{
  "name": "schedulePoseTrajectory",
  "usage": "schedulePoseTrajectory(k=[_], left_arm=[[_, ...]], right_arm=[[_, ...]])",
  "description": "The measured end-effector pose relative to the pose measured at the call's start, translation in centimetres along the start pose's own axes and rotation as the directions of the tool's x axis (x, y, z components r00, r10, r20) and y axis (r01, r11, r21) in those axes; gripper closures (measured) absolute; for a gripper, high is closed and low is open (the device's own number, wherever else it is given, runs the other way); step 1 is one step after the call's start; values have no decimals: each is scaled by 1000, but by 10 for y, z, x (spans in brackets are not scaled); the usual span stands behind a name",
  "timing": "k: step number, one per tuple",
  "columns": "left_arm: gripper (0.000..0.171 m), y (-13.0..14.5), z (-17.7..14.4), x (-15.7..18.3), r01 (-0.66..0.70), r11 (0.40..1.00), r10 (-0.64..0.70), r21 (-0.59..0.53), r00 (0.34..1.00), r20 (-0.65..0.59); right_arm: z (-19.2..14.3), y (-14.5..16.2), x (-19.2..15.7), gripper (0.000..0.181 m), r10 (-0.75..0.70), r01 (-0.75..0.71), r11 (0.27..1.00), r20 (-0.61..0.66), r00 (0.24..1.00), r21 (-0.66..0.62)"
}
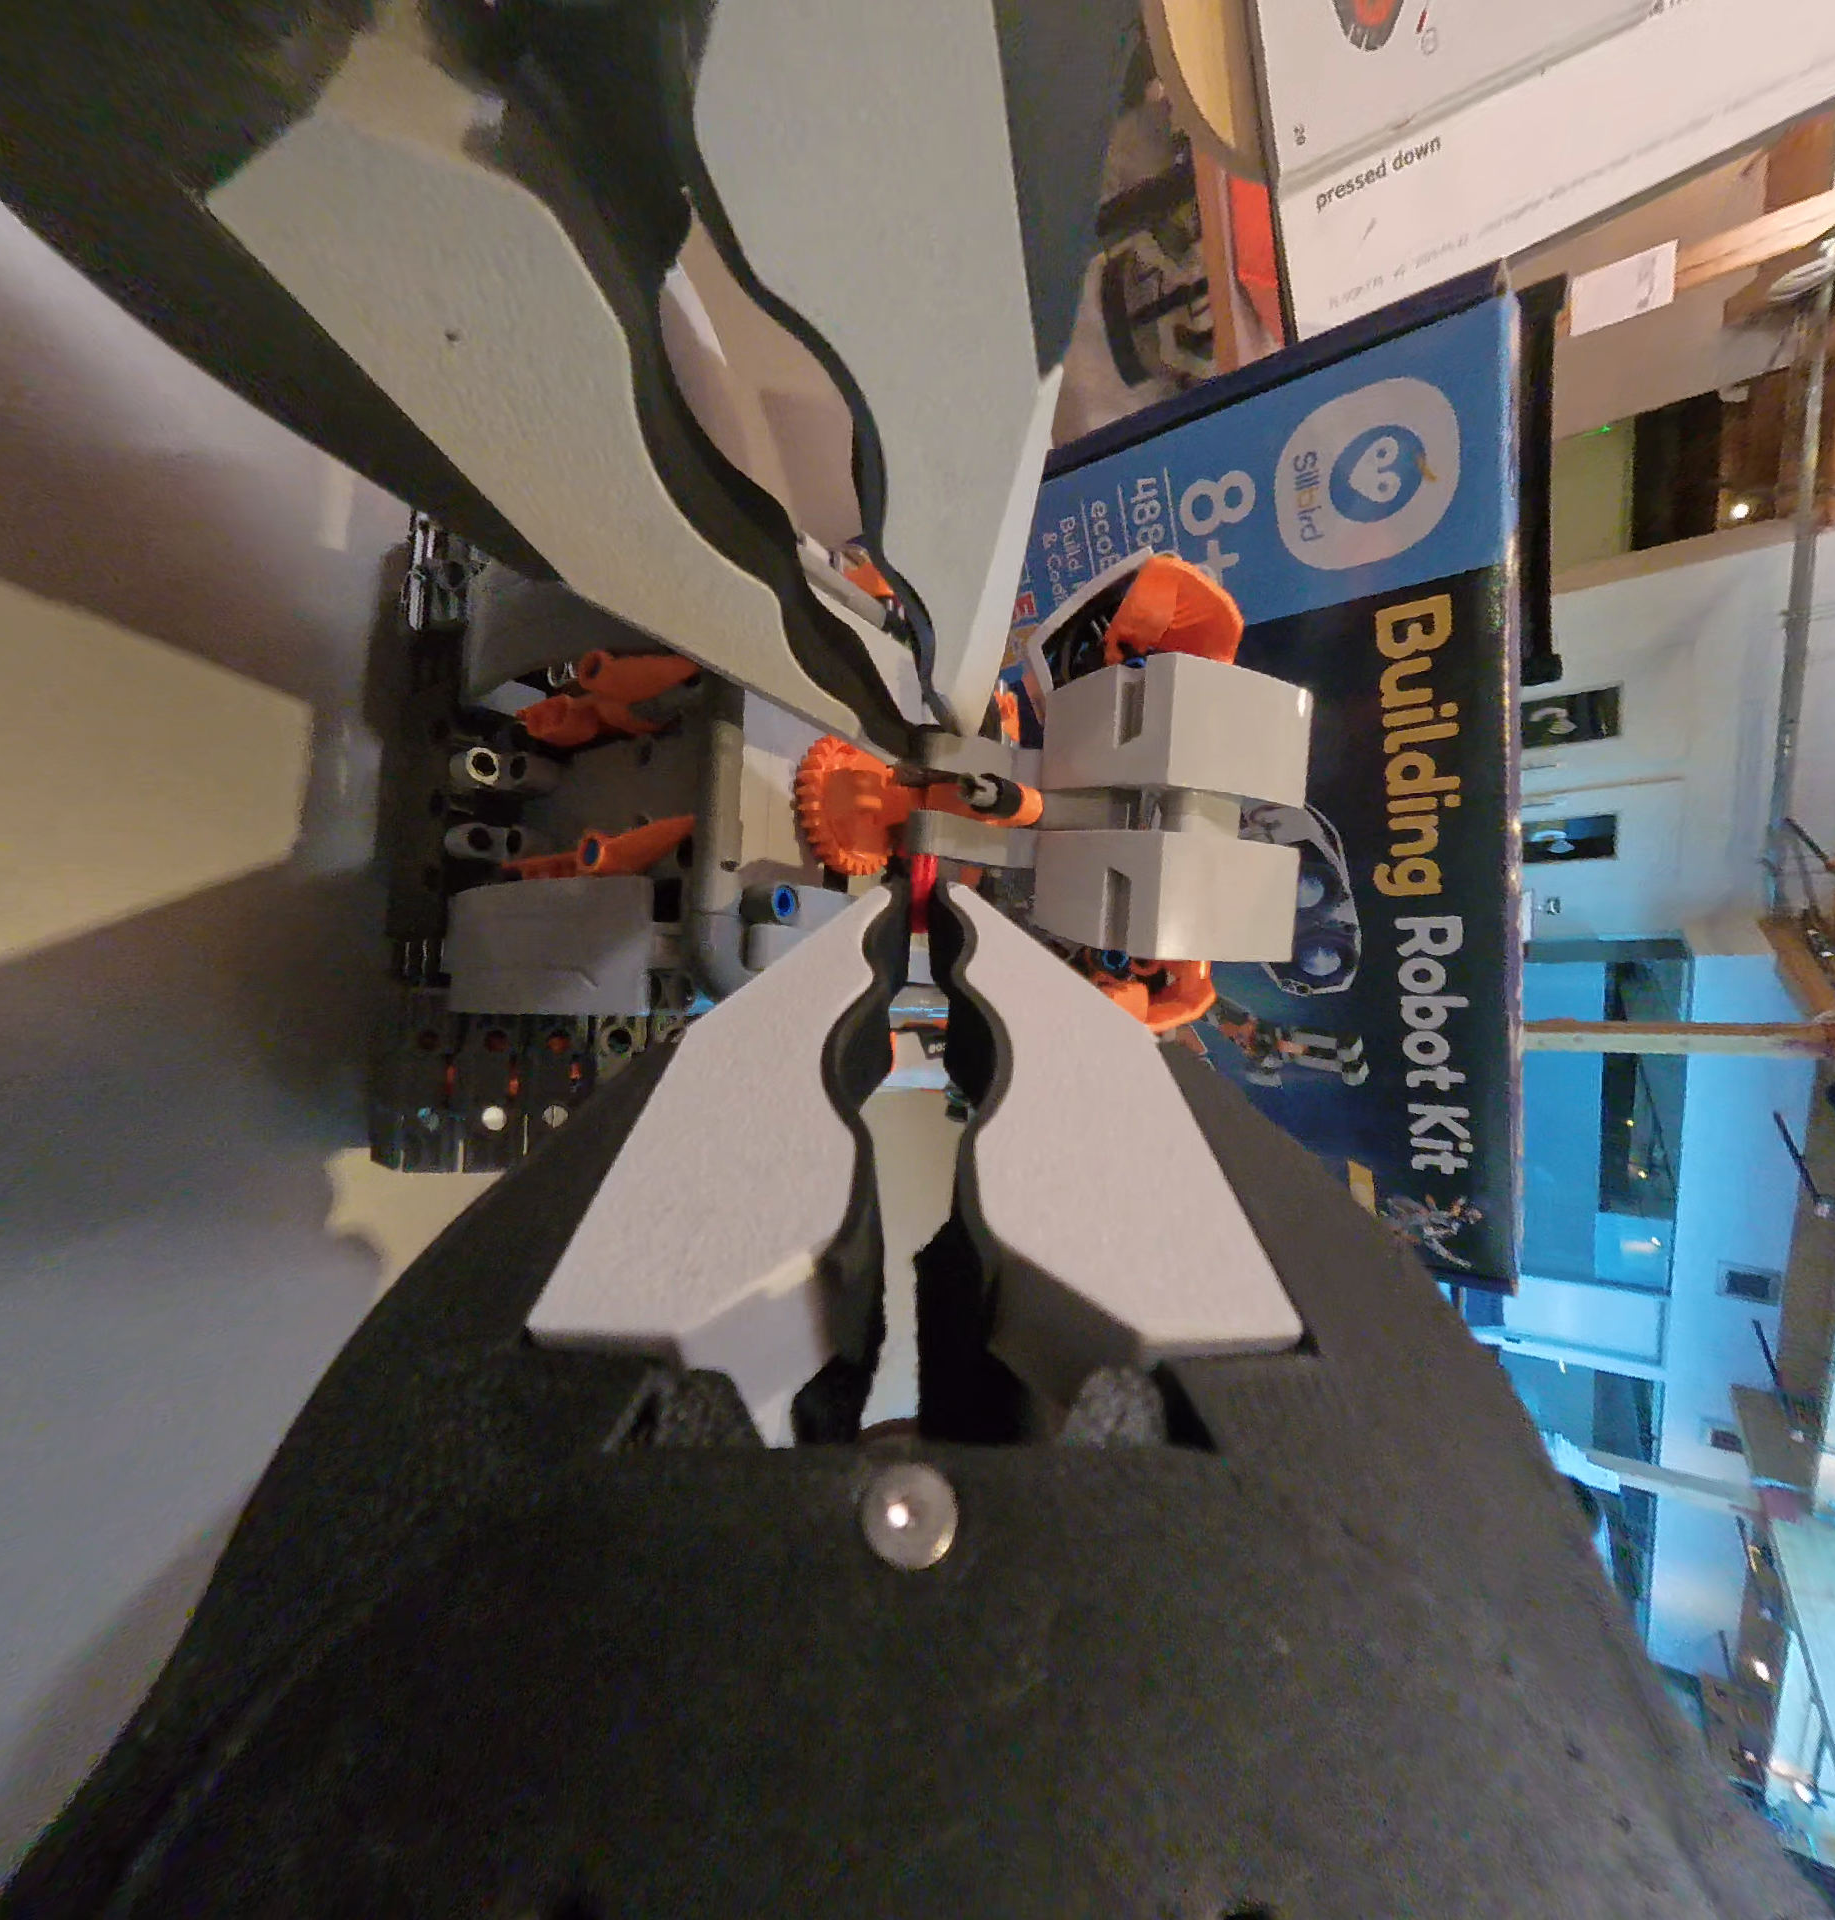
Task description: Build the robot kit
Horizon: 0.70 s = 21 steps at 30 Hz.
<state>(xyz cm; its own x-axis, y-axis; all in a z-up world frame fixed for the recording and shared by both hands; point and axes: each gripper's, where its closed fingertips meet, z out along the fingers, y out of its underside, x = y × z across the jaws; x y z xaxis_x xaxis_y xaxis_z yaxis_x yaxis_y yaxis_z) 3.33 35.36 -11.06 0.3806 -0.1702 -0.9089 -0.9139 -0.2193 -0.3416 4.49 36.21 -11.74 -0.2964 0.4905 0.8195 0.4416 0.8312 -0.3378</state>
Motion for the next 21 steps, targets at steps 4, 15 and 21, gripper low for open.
schedulePoseTrajectory(k=[4,15,21], left_arm=[[167,1,0,0,10,1000,-10,4,1000,18],[168,0,3,0,-1,1000,1,4,998,65],[168,-1,4,0,-21,1000,21,-2,997,76]], right_arm=[[1,-1,0,181,16,-16,1000,-16,1000,5],[1,-1,0,181,143,-144,989,29,989,29],[2,-2,2,181,196,-204,977,106,975,67]])
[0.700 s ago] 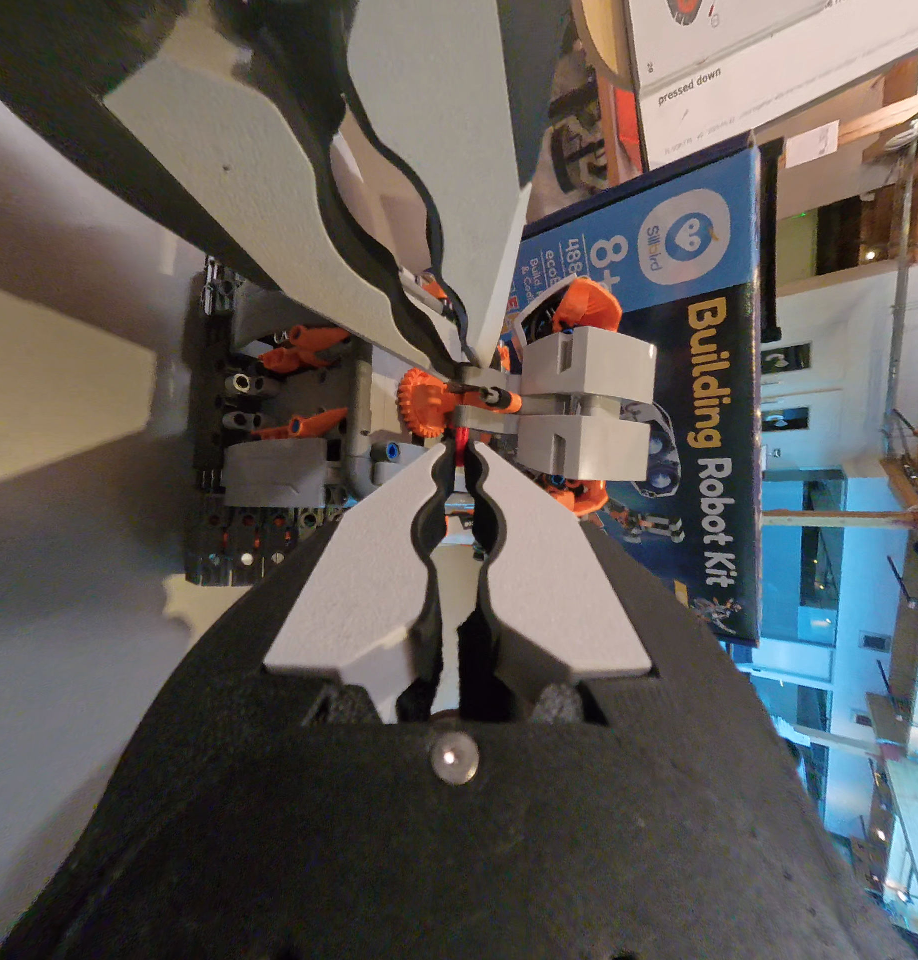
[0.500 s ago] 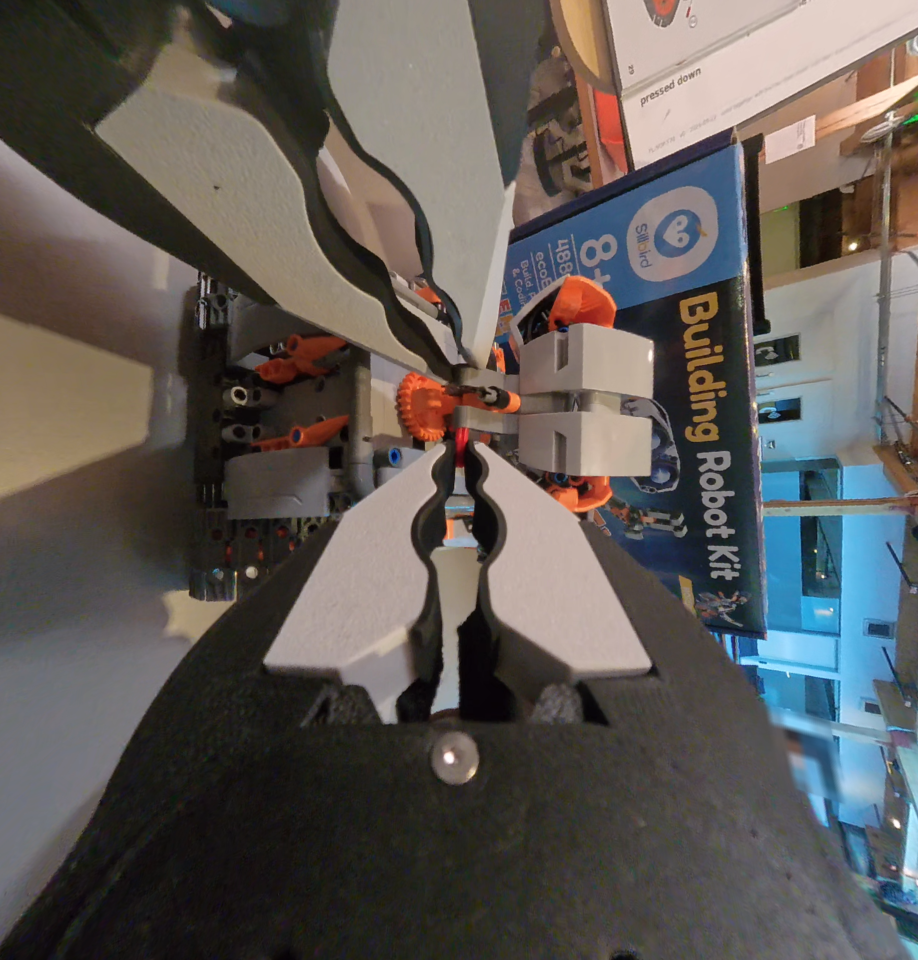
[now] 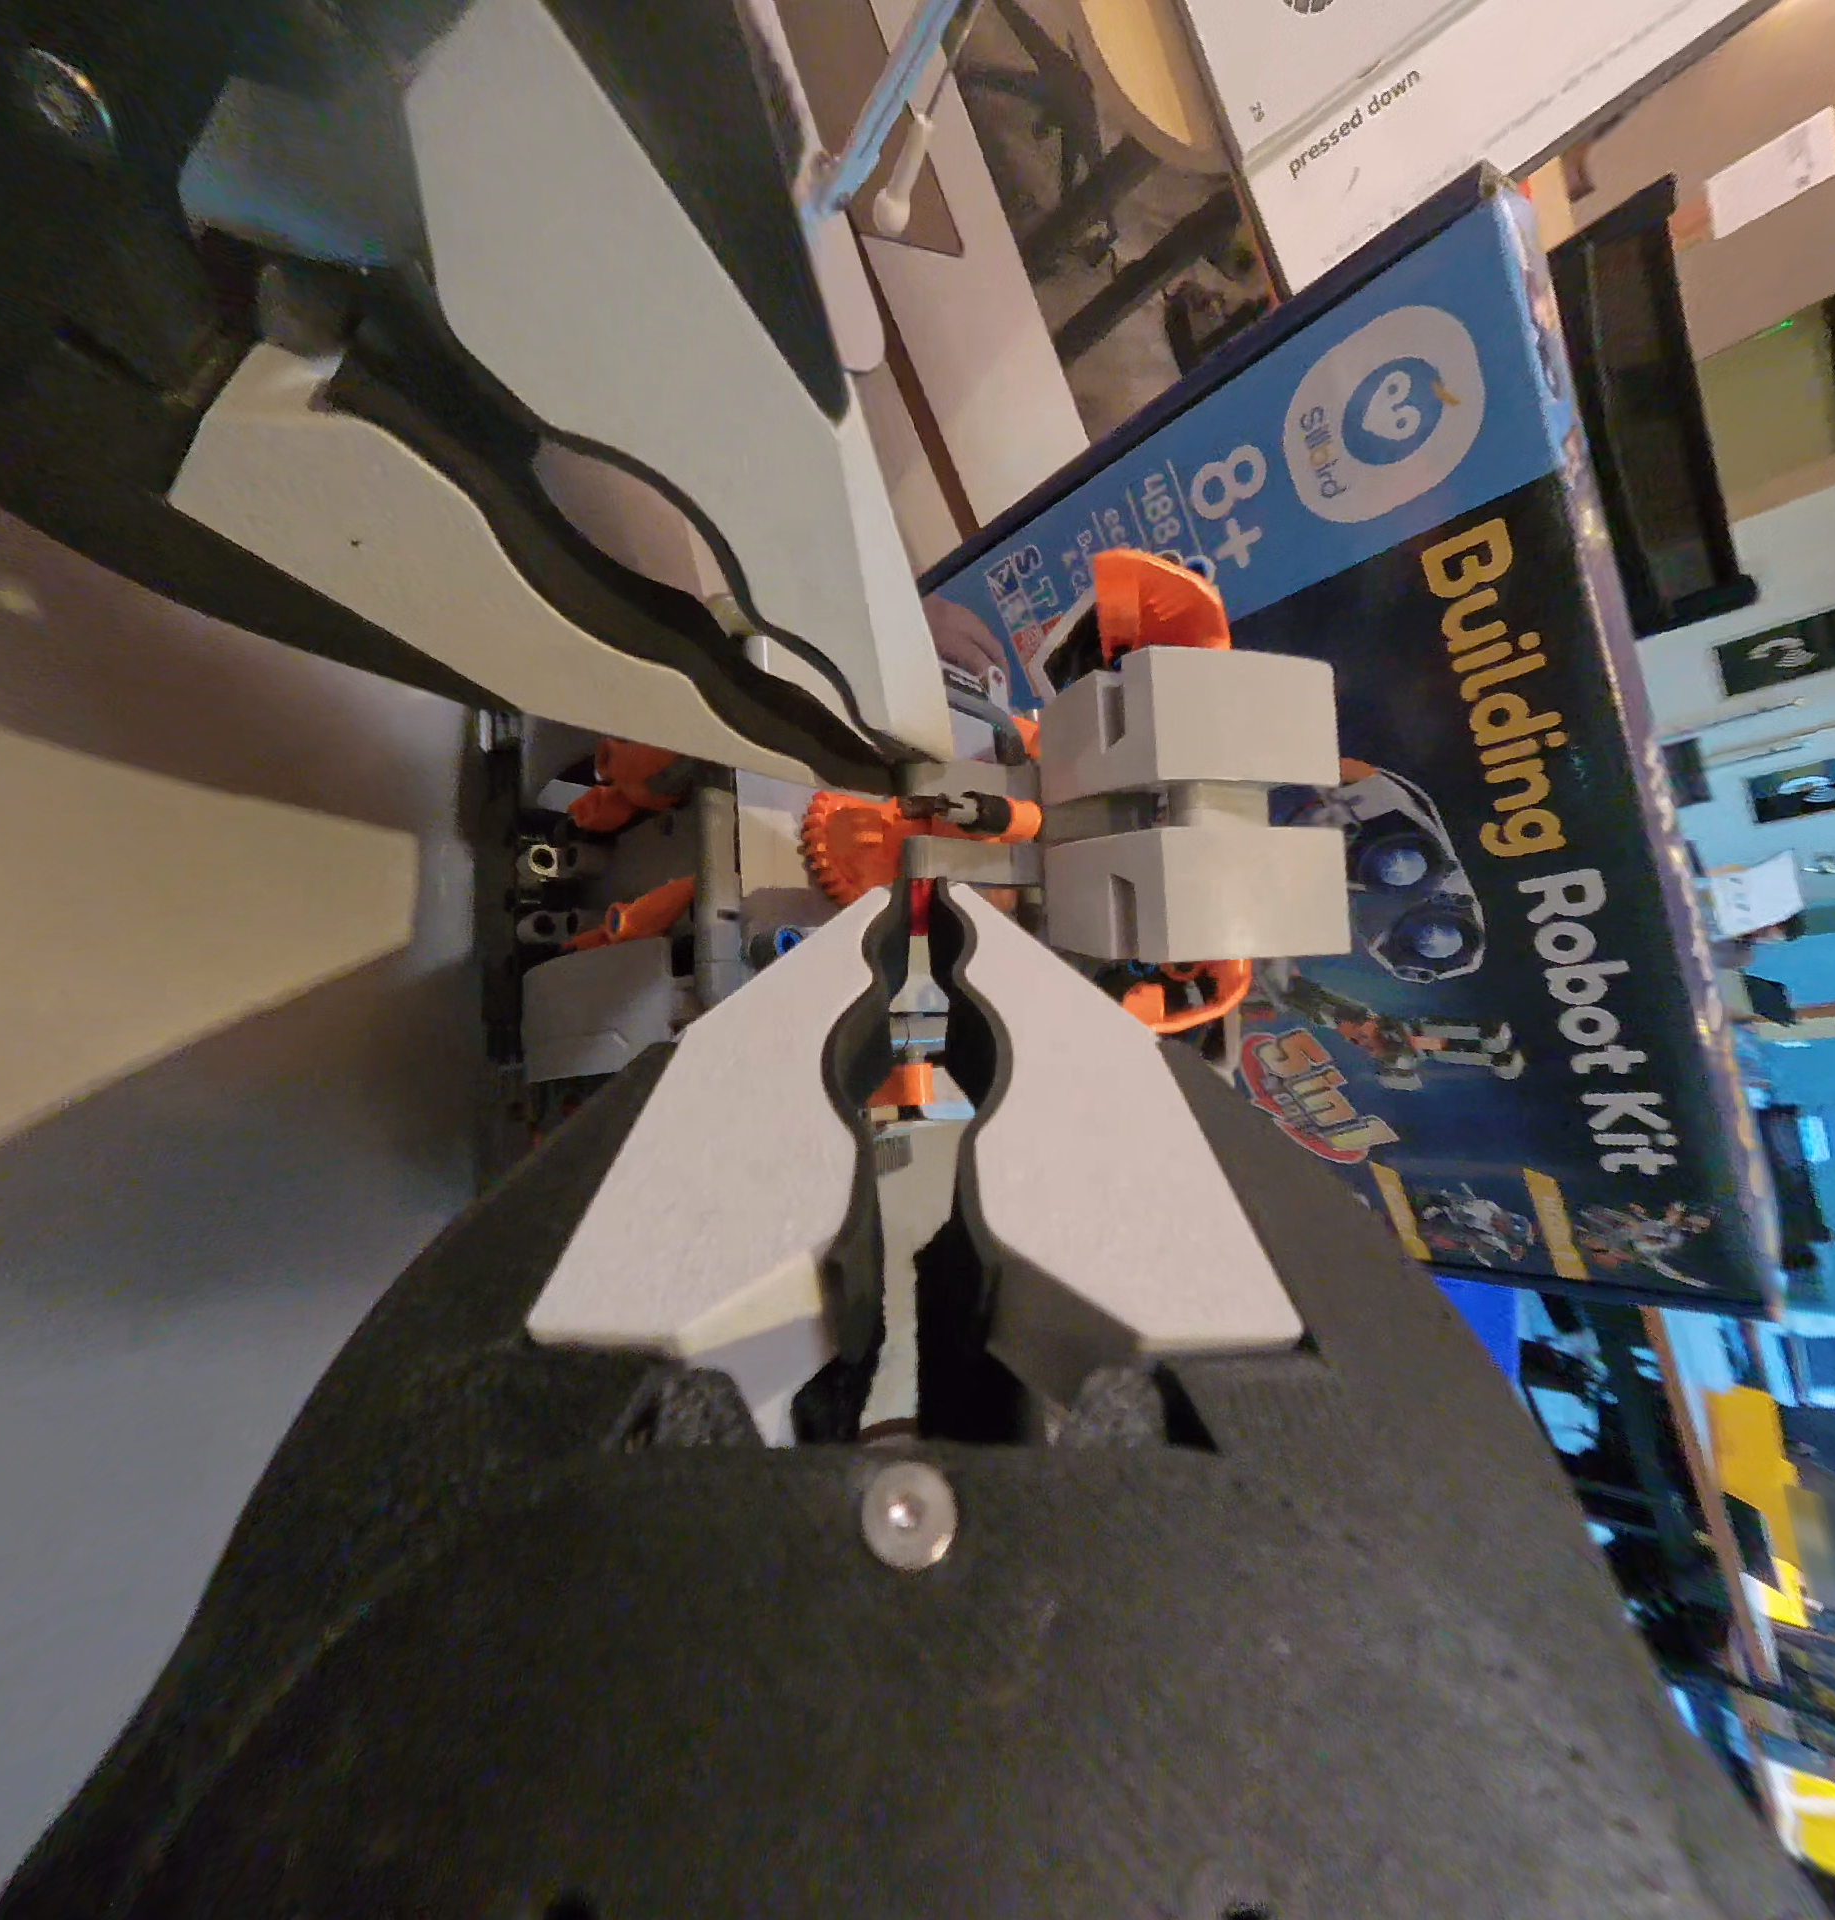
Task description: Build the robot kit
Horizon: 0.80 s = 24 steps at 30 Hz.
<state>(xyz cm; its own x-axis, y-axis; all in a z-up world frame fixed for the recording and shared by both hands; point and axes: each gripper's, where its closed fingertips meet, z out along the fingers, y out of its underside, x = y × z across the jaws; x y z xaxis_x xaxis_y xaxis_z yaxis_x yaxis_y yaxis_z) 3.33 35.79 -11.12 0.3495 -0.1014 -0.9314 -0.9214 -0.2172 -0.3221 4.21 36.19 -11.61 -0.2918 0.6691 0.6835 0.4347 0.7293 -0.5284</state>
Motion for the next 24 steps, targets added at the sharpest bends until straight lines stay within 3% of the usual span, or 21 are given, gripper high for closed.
schedulePoseTrajectory(k=[9,14,17,19,22,24], left_arm=[[166,0,-3,-1,0,1000,0,23,1000,-26],[166,-3,-6,1,-80,996,81,43,996,-23],[166,-4,-6,3,-121,991,124,54,992,-39],[166,-4,-8,4,-127,990,131,62,989,-65],[166,-5,-10,10,-127,989,135,77,986,-98],[166,-4,-10,10,-121,990,130,78,985,-110]], right_arm=[[-16,-1,0,166,30,-41,995,125,992,86],[-39,-13,21,162,219,-261,945,213,952,196],[-32,-5,23,157,268,-317,938,289,919,140],[-27,-5,13,164,277,-344,930,370,887,130],[-15,-1,1,180,260,-321,941,378,888,105],[-9,-1,-5,181,247,-302,948,373,894,98]])
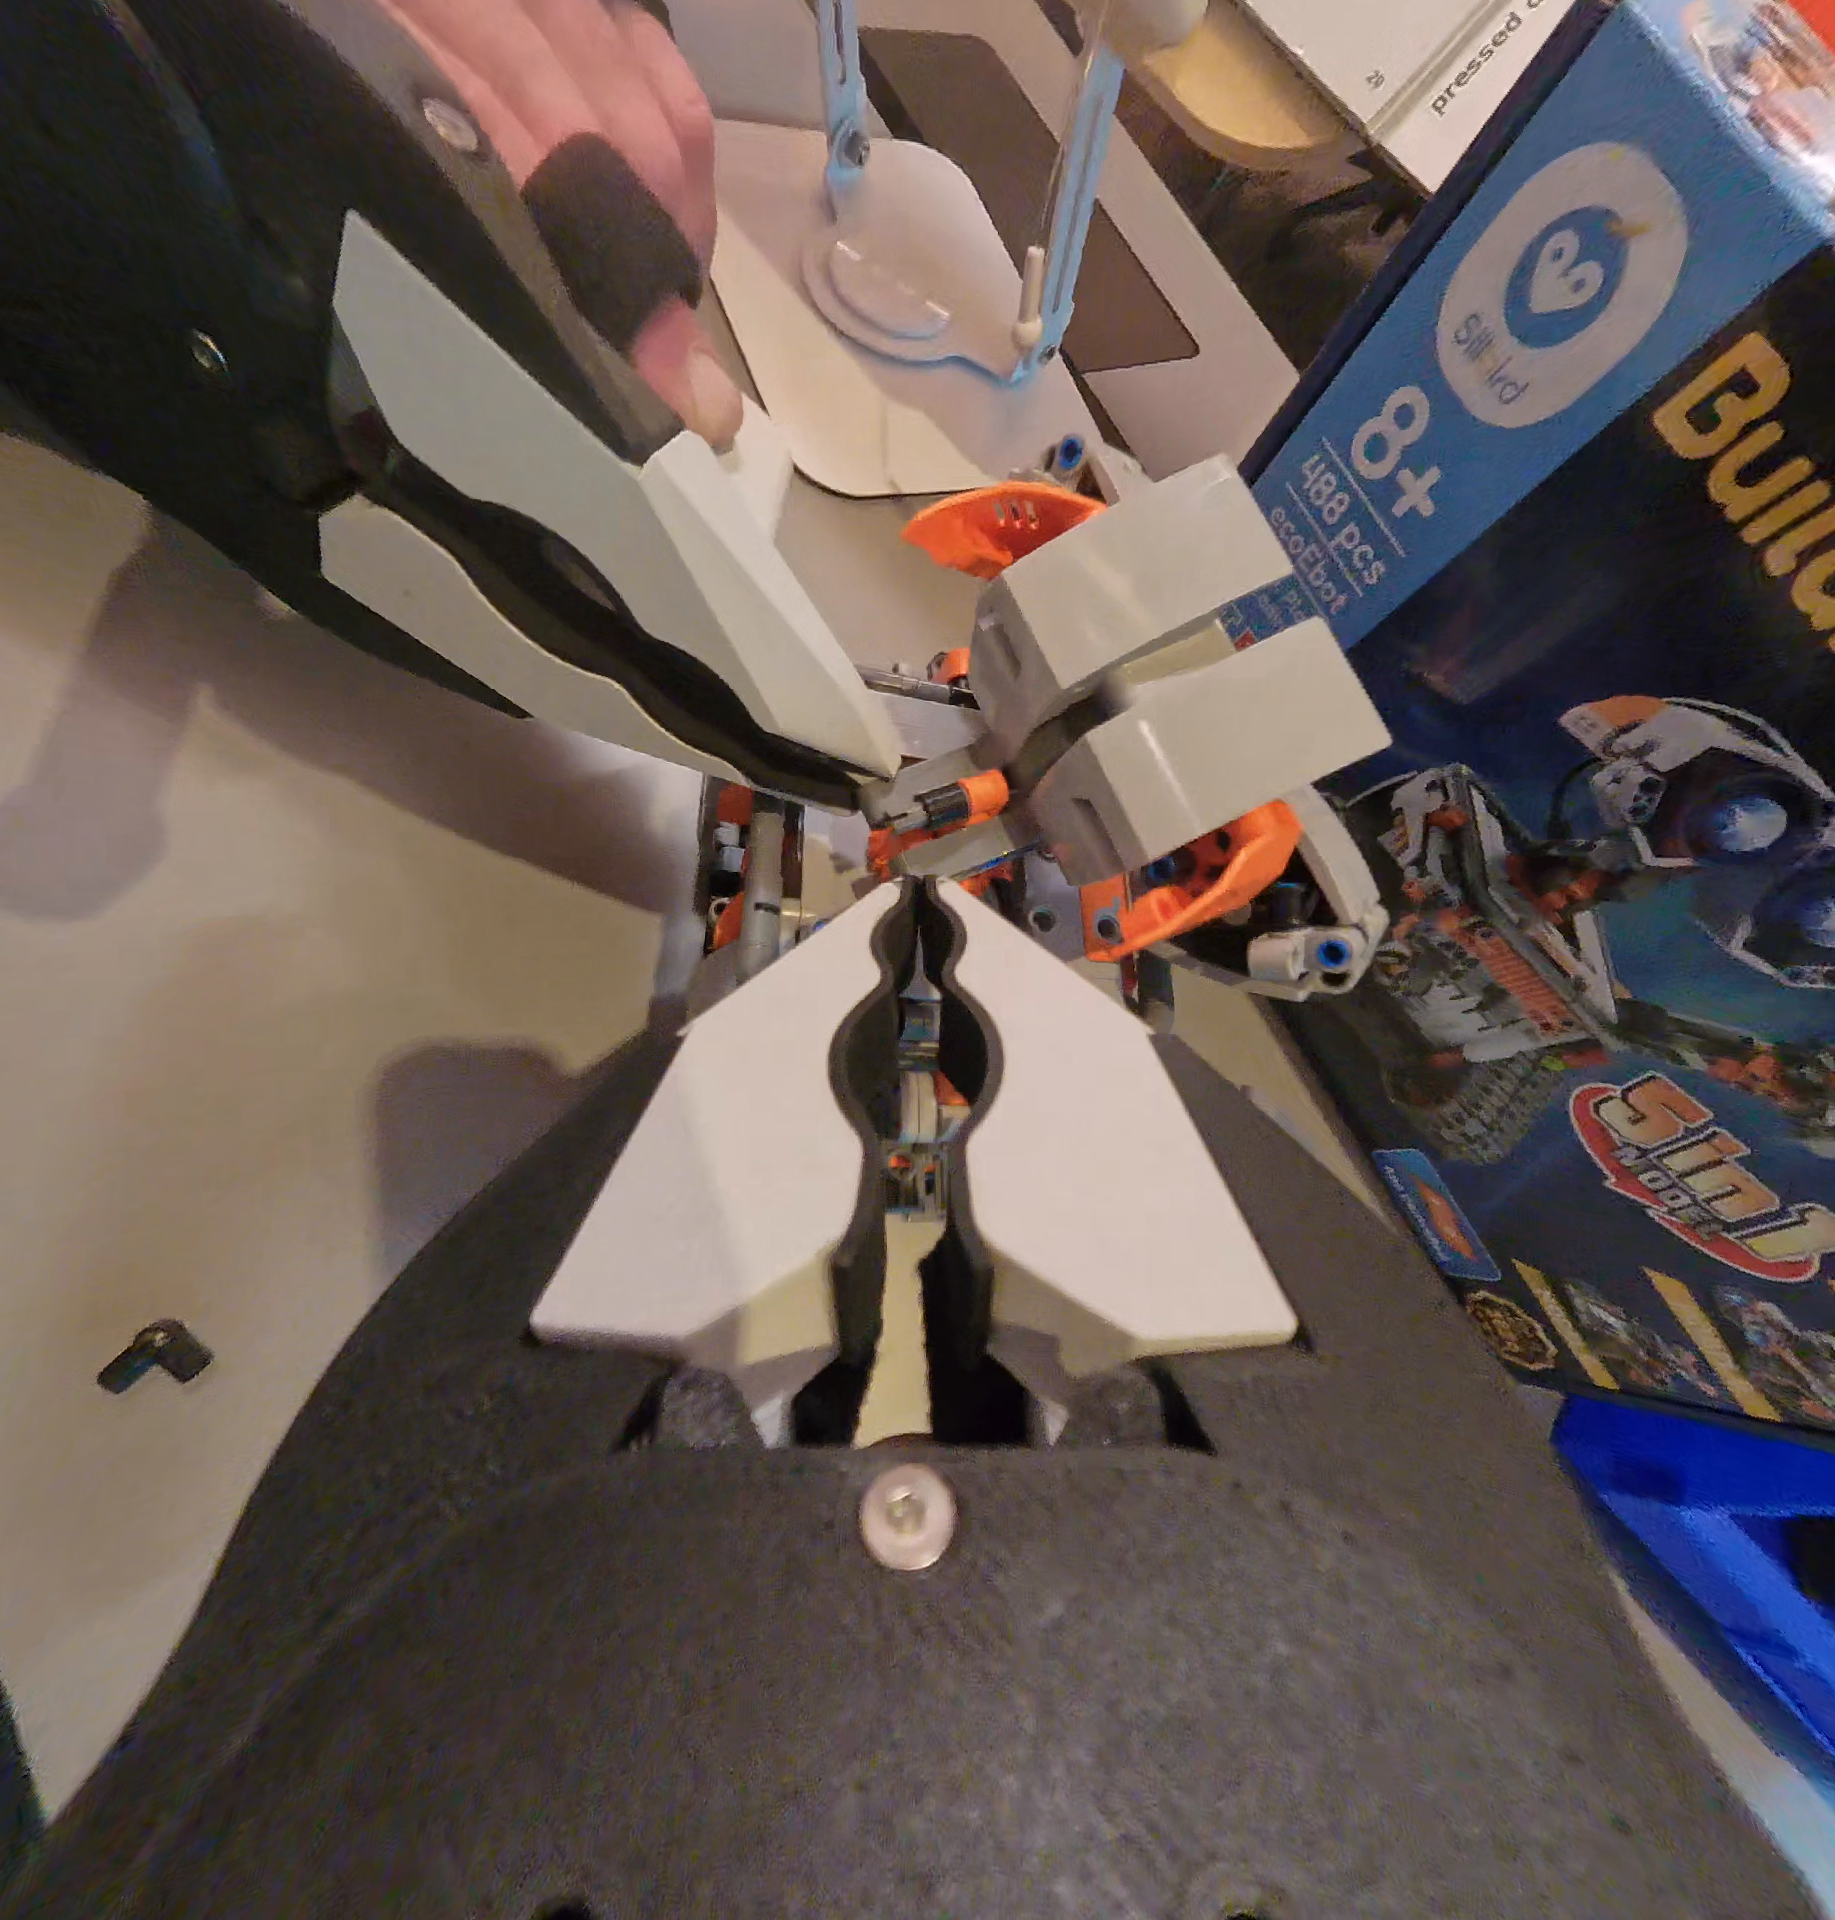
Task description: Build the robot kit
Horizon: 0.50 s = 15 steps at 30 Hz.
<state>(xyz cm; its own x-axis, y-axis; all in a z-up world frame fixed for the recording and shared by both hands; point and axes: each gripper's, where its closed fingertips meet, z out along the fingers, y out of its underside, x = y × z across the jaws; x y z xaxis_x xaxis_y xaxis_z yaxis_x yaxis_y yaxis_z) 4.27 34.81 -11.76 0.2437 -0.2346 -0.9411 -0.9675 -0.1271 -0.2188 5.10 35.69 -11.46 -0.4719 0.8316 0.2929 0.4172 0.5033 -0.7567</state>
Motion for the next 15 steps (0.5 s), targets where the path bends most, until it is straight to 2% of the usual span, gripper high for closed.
schedulePoseTrajectory(k=[9,15], left_arm=[[166,3,-1,0,37,999,-37,-5,998,-41],[171,12,2,2,55,997,-58,-45,996,-69]], right_arm=[[-3,-6,4,181,-37,40,998,-62,997,42],[7,4,0,181,-70,69,998,-68,995,-12]])
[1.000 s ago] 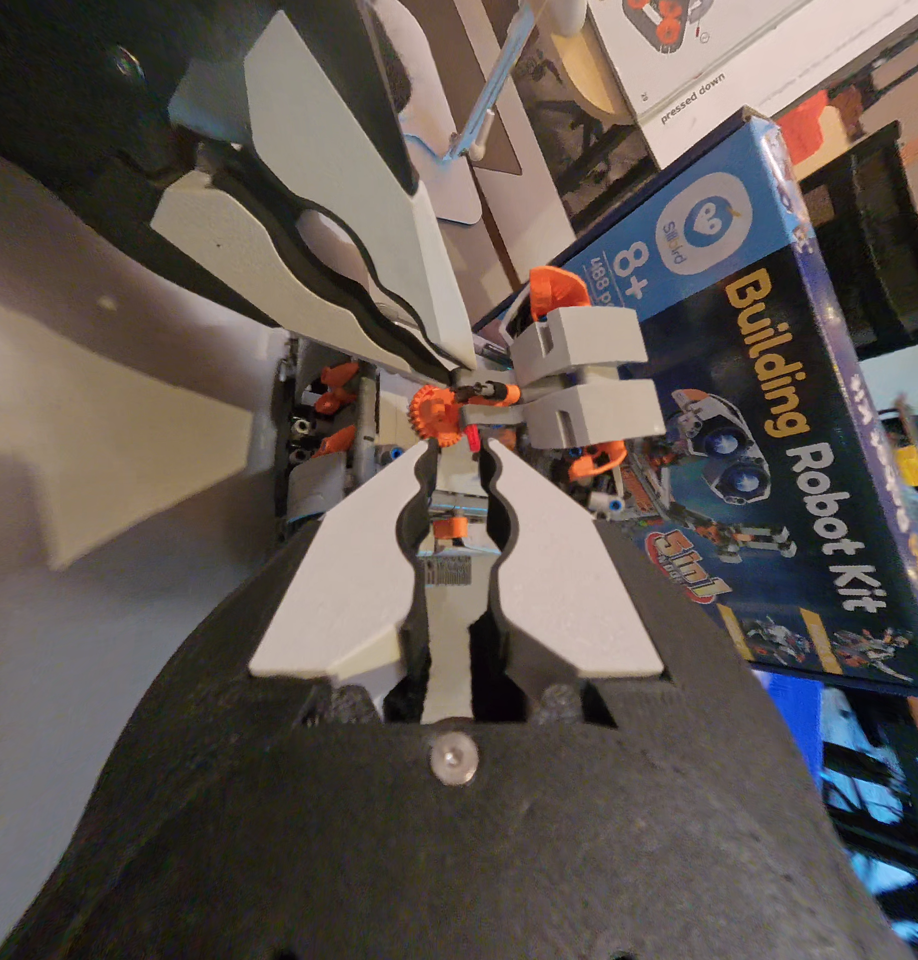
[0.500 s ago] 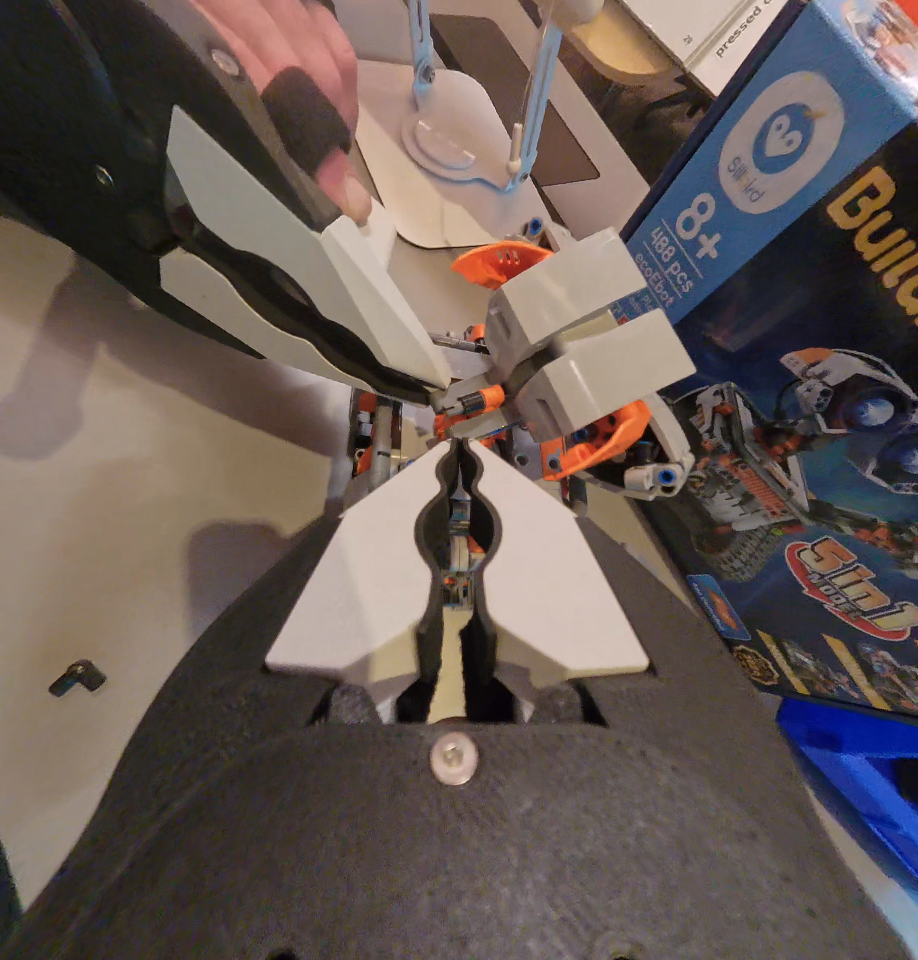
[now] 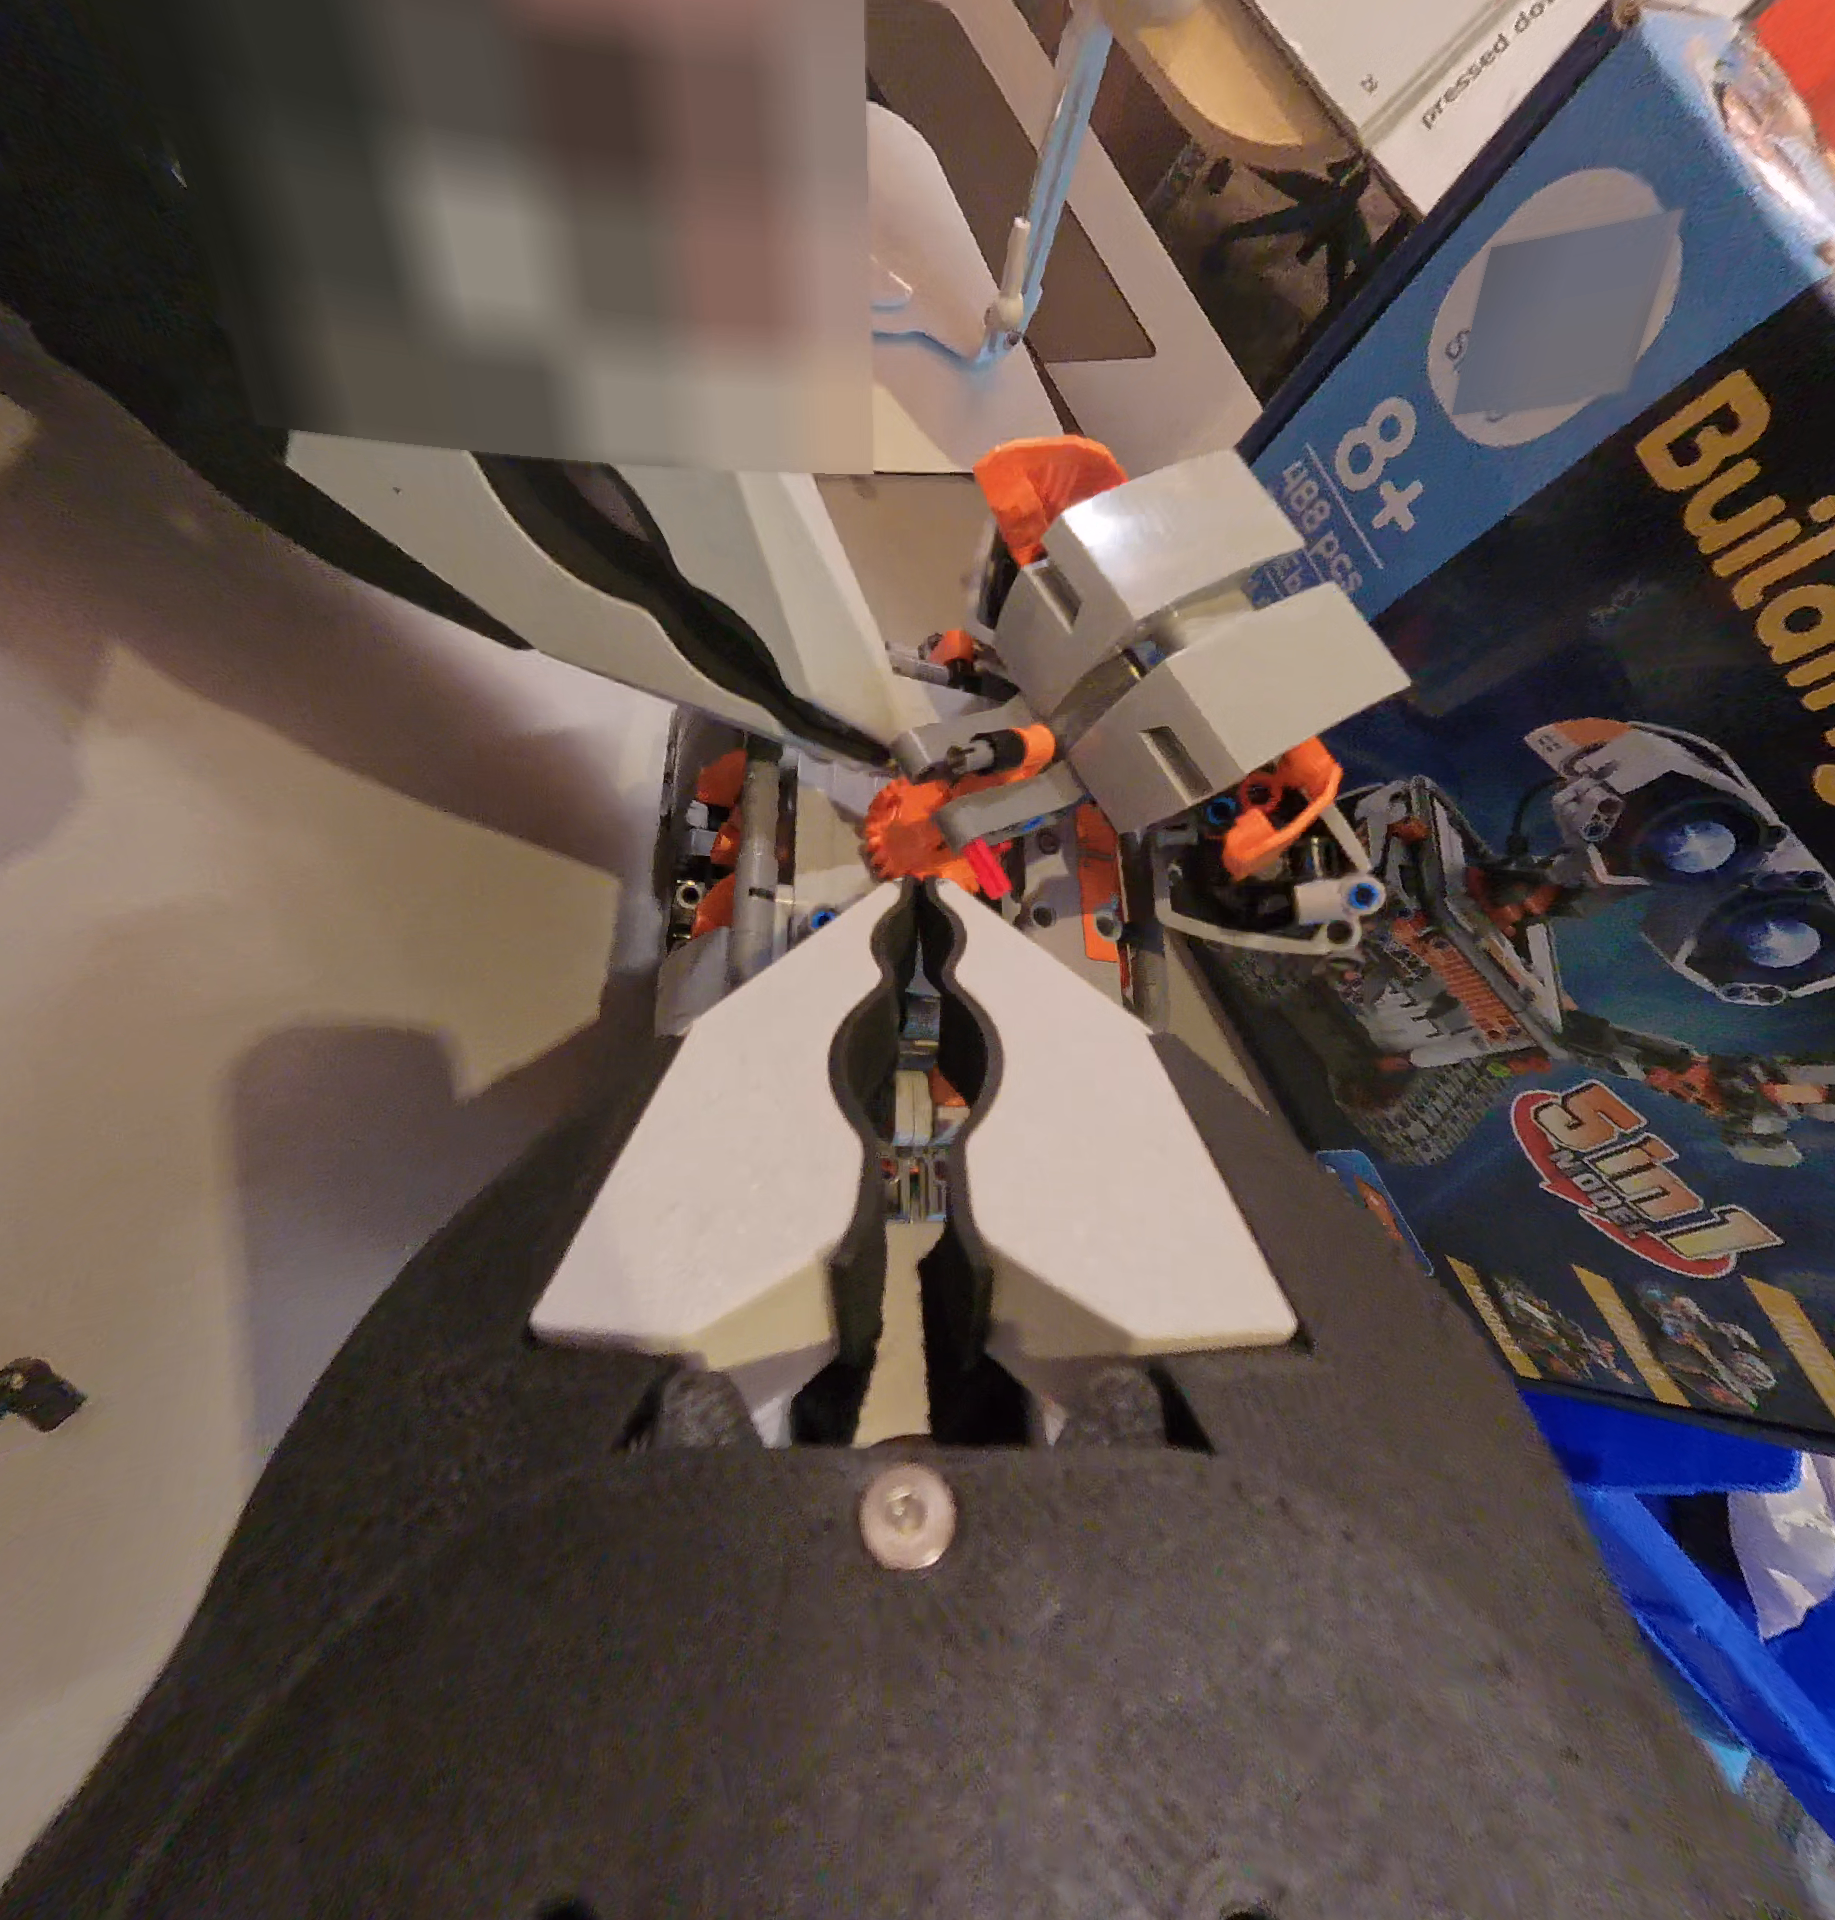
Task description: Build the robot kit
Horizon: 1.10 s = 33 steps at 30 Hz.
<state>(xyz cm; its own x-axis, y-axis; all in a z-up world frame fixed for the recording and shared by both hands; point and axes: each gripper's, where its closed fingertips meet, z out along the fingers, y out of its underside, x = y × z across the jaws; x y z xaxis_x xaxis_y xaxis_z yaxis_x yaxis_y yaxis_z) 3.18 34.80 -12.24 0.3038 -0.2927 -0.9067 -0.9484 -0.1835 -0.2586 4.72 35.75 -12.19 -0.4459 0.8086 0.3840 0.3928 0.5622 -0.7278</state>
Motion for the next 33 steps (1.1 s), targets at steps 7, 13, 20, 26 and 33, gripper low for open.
schedulePoseTrajectory(k=[7,13,20,26,33], left_arm=[[171,-6,-9,-5,146,987,-143,68,989,-47],[161,-12,-13,-25,589,799,-568,120,805,-169],[162,-7,-2,-13,679,728,-648,95,727,-230],[166,-4,1,-5,661,748,-631,62,737,-241],[160,-7,-5,-10,754,653,-699,67,635,-330]], right_arm=[[-24,-15,16,180,50,-50,995,-2,999,86],[-7,-12,12,177,132,-148,983,139,981,112],[-5,-11,11,180,118,-140,985,197,973,98],[0,-6,9,181,81,-93,994,178,981,61],[0,-8,8,181,54,-64,996,158,986,58]])
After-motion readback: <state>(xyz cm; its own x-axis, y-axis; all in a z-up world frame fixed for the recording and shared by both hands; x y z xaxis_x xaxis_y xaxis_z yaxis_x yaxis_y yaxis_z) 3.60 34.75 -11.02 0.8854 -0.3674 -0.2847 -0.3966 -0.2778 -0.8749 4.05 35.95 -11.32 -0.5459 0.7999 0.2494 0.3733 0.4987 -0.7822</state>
